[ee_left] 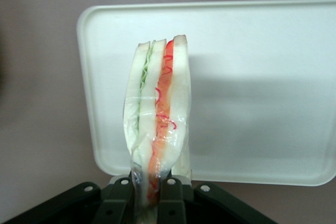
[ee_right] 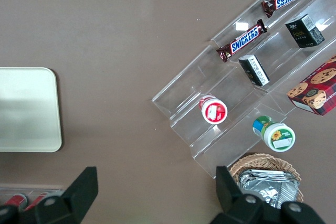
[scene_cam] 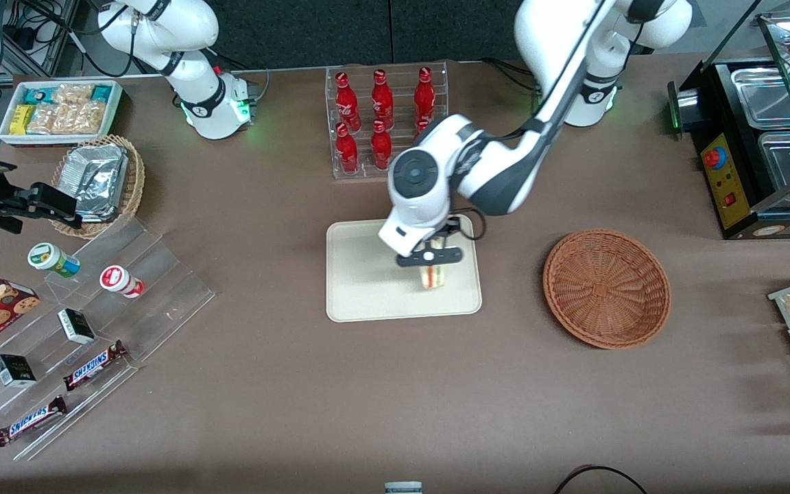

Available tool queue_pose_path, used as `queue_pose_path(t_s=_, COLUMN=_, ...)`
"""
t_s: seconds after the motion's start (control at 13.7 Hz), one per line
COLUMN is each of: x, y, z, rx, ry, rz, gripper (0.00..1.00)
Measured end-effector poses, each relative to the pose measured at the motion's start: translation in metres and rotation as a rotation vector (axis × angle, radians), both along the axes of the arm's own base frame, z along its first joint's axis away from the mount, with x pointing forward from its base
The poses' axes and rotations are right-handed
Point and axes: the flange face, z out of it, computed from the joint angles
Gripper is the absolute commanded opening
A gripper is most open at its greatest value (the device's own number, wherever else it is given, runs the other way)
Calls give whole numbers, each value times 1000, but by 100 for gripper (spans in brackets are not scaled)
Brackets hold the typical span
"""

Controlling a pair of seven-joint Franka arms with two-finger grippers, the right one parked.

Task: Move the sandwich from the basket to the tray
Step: 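Lift the sandwich and carry it with the left gripper over the cream tray, then lower the sandwich onto the tray and open the left gripper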

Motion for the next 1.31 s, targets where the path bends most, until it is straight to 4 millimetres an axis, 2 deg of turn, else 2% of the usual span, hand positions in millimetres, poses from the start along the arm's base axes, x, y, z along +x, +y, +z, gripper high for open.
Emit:
queue_pose_path(t_s=0.15, x=-7, y=-17, z=-17, rx=-7, ry=-6, rz=-23, gripper=0)
queue_pose_path(t_s=0.44, x=-16, y=-31, z=-47, rx=-7, ry=-3, rz=-46, gripper=0)
queue_pose_path(t_s=0.88, x=-25, y=-42, z=-62, rx=-14, ry=-8, rz=-65, gripper=0)
queue_pose_path(t_s=0.95, x=-28, y=-45, z=-69, rx=-14, ry=-8, rz=-69, gripper=12)
queue_pose_path(t_s=1.02, x=-30, y=-47, z=-76, rx=-11, ry=-6, rz=-71, gripper=39)
queue_pose_path(t_s=1.09, x=-31, y=-48, z=-82, rx=-10, ry=-4, rz=-72, gripper=79)
queue_pose_path(t_s=1.17, x=-31, y=-48, z=-87, rx=-9, ry=-3, rz=-71, gripper=99)
queue_pose_path(t_s=1.31, x=-29, y=-49, z=-86, rx=-11, ry=-6, rz=-69, gripper=100)
